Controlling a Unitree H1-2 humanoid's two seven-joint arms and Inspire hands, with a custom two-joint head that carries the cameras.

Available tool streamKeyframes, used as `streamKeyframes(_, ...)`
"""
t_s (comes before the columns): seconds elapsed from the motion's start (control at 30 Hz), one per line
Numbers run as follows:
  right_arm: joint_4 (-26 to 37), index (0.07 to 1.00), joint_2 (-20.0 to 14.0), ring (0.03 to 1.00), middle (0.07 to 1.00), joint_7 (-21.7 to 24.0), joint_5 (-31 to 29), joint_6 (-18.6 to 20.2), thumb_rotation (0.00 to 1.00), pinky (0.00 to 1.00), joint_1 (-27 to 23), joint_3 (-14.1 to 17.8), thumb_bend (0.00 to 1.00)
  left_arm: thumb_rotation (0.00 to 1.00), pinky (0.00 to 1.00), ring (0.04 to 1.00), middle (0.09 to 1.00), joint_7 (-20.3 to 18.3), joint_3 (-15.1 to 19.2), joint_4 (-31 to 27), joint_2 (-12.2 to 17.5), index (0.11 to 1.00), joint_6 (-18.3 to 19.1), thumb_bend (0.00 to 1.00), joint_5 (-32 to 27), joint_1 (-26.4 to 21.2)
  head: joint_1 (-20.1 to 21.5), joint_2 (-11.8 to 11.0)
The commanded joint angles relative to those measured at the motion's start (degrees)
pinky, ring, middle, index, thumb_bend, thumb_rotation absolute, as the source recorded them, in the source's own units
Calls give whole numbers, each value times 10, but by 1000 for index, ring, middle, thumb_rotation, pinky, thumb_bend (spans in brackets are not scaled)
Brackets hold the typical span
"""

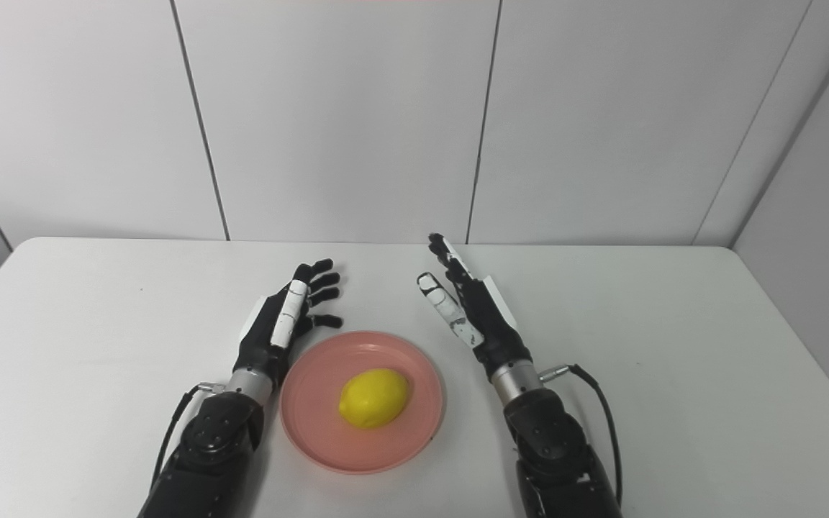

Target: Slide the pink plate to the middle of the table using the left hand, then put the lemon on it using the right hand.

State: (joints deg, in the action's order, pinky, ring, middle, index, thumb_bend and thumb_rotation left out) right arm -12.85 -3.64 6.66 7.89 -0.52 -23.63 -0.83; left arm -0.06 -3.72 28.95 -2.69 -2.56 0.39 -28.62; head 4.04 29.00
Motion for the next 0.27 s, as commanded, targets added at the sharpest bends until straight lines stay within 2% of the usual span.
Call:
streamKeyframes(0.0, 4, 984, 11, 1000, 985, -16, -21, 18, 1000, 1000, -10, 13, 873, 1000, 947, 933, 935, 26, 14, 27, 1, 911, -31, 823, 6, 6, -1, 1)
streamKeyframes(0.03, -2, 988, 17, 1000, 989, -21, -29, 21, 1000, 1000, -8, 17, 850, 1000, 982, 974, 973, 31, 18, 35, -2, 947, -49, 801, 5, 4, -2, 1)
streamKeyframes(0.1, -13, 992, 26, 1000, 988, -31, -36, 24, 1000, 1000, -4, 22, 846, 1000, 997, 995, 995, 35, 23, 54, -4, 987, -83, 785, 4, 1, -2, 2)
streamKeyframes(0.23, -35, 999, 39, 1000, 998, -48, -52, 19, 1000, 1000, 0, 32, 839, 1000, 1000, 1000, 1000, 58, 32, 67, -11, 1000, -102, 813, 11, -2, -1, 2)
